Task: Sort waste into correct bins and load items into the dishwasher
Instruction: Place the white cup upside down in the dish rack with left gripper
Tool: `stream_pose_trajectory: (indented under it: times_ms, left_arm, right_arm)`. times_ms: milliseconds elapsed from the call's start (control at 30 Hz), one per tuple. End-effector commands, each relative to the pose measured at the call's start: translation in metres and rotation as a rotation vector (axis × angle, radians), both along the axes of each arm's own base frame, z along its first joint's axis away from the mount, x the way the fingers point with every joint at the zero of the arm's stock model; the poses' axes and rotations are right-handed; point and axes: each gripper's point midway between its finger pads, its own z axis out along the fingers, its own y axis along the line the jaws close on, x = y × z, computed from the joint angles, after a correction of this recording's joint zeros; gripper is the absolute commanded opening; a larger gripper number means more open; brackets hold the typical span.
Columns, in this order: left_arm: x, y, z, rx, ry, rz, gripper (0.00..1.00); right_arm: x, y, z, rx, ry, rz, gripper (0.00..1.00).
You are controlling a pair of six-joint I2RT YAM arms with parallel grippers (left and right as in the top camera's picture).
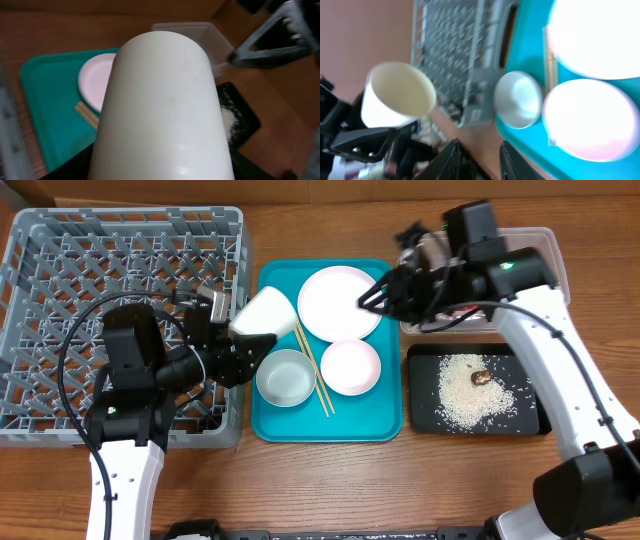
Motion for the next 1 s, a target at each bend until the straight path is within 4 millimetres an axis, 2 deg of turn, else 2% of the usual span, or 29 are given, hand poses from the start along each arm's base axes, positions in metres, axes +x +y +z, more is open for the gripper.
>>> stream_pose_trajectory:
  times_ms: [0, 167, 267, 400, 500, 567, 667, 800, 967]
  left_arm:
    - [0.014, 0.048, -0.018, 0.189, 0.034, 0.217, 0.50]
    - [-0.006, 0.090, -0.042, 0.284, 0.205, 0.377, 0.50]
    - [-0.019, 0.112, -0.041, 0.316, 0.281, 0.456, 0.51]
    - [-0.035, 0.146, -0.032, 0.382, 0.346, 0.585, 0.47]
    - [-0.041, 0.166, -0.029, 0.390, 0.370, 0.685, 0.45]
    - [-0.043, 0.180, -0.031, 0.406, 0.392, 0.745, 0.38]
    - [-0.045, 0.198, -0.040, 0.435, 0.440, 0.825, 0.38]
    - [-0.040, 0.206, -0.061, 0.452, 0.520, 0.826, 0.41]
    - [-0.034, 0.213, -0.093, 0.469, 0.644, 0.816, 0.40]
  right_arm:
    - [0.013, -0.031, -0.009, -0.074, -0.013, -0.079, 0.29]
    - [0.009, -0.083, -0.039, -0.280, 0.062, -0.176, 0.30]
    - [0.000, -0.112, -0.052, -0.433, 0.105, -0.231, 0.30]
    - [-0.010, -0.143, -0.052, -0.605, 0.116, -0.287, 0.30]
    - [-0.016, -0.151, -0.048, -0.647, 0.113, -0.300, 0.30]
    - [-0.019, -0.152, -0.047, -0.650, 0.110, -0.293, 0.30]
    - [-0.021, -0.152, -0.047, -0.655, 0.113, -0.281, 0.30]
    - [-0.021, -0.152, -0.047, -0.655, 0.113, -0.281, 0.30]
    - [-0.021, -0.152, -0.048, -0.655, 0.115, -0.280, 0.30]
